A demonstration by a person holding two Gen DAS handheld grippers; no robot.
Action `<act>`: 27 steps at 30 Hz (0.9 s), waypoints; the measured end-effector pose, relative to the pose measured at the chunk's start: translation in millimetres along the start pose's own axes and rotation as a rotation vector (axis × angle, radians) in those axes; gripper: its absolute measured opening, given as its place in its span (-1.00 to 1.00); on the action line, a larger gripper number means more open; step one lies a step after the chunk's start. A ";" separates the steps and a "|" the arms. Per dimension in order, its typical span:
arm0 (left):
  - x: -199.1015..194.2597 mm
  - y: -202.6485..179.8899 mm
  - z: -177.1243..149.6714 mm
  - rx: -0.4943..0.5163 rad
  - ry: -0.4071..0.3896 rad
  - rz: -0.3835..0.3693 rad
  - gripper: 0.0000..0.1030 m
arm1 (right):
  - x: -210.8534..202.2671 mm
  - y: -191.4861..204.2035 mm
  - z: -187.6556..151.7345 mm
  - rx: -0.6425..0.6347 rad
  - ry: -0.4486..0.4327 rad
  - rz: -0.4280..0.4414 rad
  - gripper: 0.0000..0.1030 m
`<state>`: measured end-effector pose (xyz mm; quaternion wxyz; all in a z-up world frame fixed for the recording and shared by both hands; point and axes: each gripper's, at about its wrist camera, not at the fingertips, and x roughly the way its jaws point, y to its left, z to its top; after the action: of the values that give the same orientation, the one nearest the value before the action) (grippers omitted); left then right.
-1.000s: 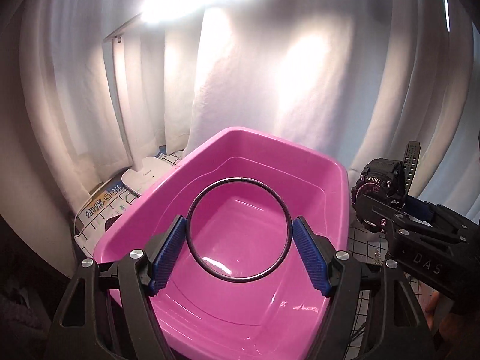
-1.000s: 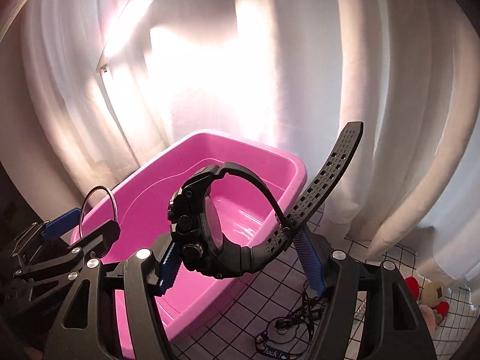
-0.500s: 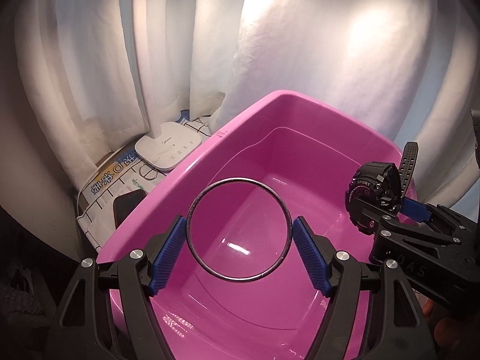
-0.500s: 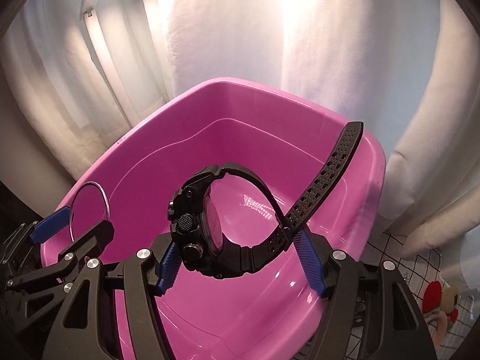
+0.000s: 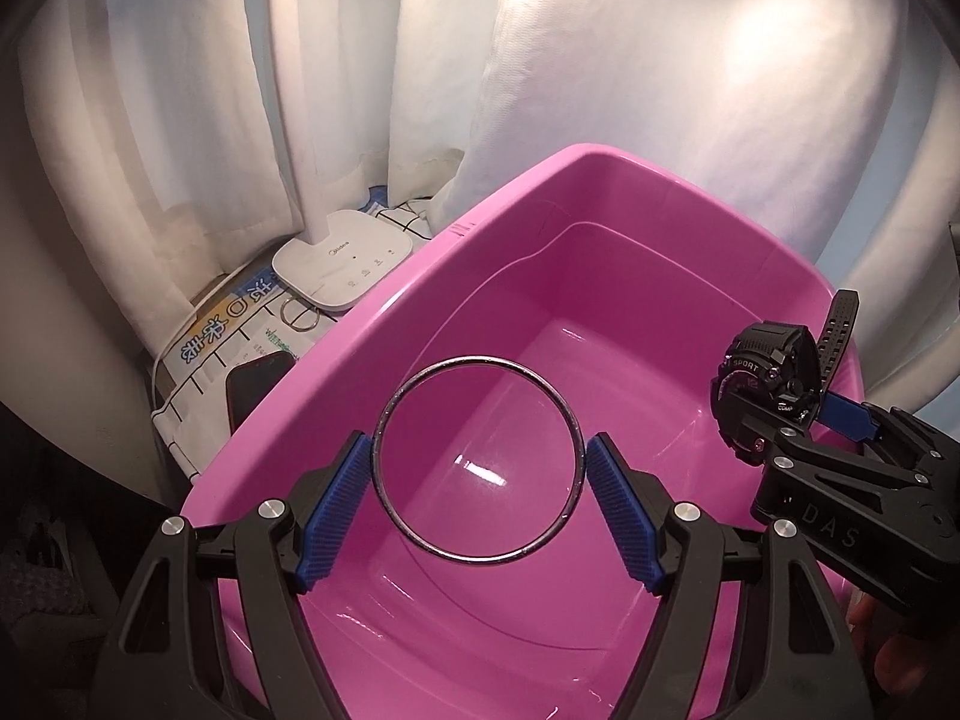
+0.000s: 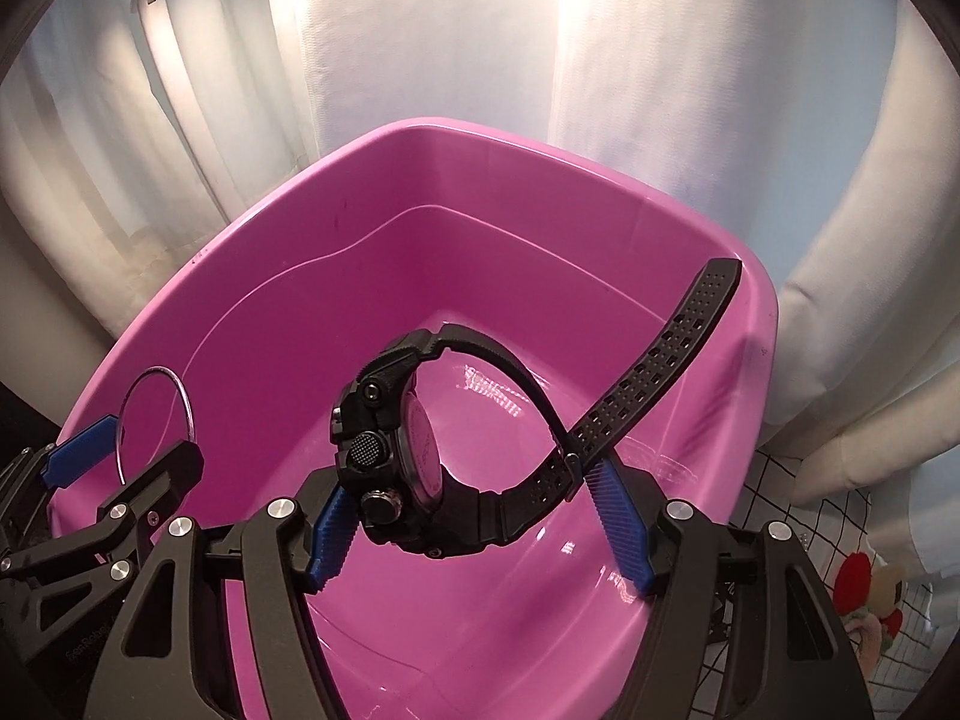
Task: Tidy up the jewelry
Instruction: 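Lift and carry the watch and ring with both tools over the pink tub, then open the left tool to drop the ring while the right tool drops the watch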
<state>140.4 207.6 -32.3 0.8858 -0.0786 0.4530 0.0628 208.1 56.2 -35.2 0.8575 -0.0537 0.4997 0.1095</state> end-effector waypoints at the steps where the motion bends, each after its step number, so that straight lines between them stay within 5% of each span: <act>1: 0.3 0.8 0.1 -0.002 0.003 0.006 0.49 | -0.1 1.1 0.1 -0.004 0.002 -0.003 0.29; 4: -4.1 2.8 -0.1 -0.002 -0.013 0.015 0.73 | -0.2 4.7 -1.1 -0.020 0.008 -0.015 0.29; 22: -11.2 10.6 -2.4 -0.017 -0.024 0.015 0.73 | 8.8 26.2 -1.6 -0.107 0.064 -0.086 0.31; 25: -12.8 12.5 -2.5 -0.022 -0.026 0.014 0.73 | 9.9 29.2 -3.0 -0.115 0.058 -0.091 0.36; 27: -14.4 13.8 -2.8 -0.024 -0.031 0.015 0.73 | 5.9 26.1 -3.6 -0.094 0.031 -0.087 0.58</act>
<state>127.2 220.0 -23.3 0.8911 -0.0848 0.4392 0.0762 201.6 81.6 -41.7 0.8501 -0.1172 0.5047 0.0947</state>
